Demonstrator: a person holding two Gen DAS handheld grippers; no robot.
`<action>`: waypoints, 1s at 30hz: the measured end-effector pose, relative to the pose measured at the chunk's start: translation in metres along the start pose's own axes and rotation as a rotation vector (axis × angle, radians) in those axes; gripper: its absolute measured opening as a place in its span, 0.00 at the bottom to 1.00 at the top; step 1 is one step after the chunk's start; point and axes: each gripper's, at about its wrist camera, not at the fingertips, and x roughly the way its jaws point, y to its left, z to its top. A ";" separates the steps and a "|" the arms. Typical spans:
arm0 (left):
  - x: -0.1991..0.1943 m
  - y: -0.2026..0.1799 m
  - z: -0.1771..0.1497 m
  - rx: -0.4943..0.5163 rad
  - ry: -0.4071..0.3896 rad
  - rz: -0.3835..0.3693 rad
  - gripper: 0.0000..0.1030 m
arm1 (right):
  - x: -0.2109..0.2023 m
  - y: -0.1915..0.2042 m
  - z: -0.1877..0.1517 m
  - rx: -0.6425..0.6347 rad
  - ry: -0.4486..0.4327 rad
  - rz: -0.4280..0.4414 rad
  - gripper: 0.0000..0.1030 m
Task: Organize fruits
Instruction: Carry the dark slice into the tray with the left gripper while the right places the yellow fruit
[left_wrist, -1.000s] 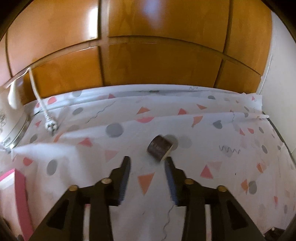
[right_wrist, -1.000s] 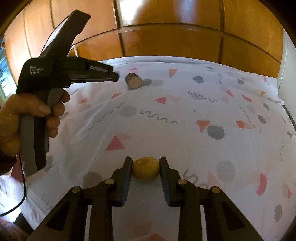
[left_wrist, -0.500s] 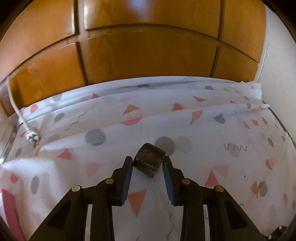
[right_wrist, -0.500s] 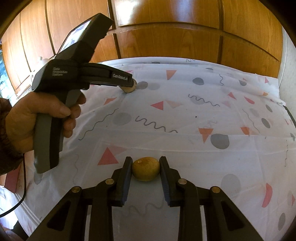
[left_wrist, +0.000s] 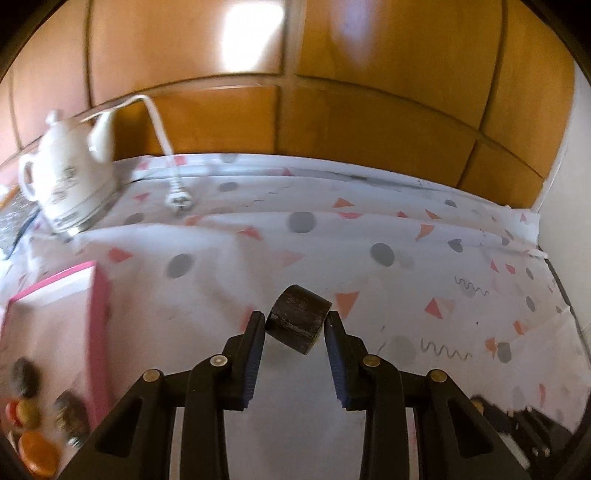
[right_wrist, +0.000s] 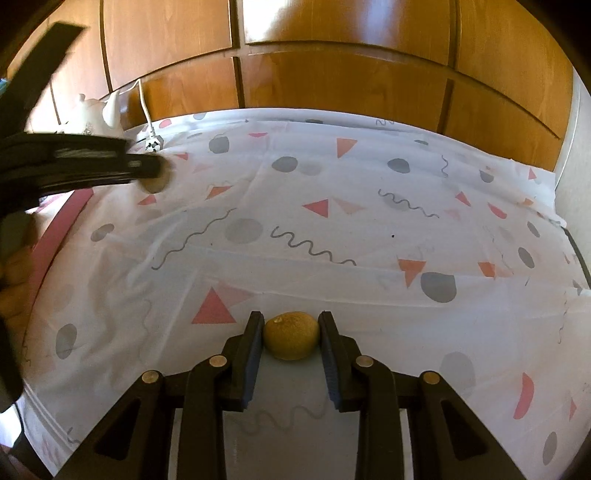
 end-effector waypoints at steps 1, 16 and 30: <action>-0.008 0.006 -0.004 -0.005 -0.004 0.013 0.32 | 0.000 -0.001 0.000 0.003 -0.001 0.004 0.29; -0.088 0.102 -0.052 -0.136 -0.061 0.134 0.32 | 0.000 0.006 -0.002 -0.031 -0.008 -0.042 0.29; -0.115 0.161 -0.089 -0.228 -0.065 0.197 0.33 | -0.001 0.019 0.009 -0.043 0.029 -0.081 0.29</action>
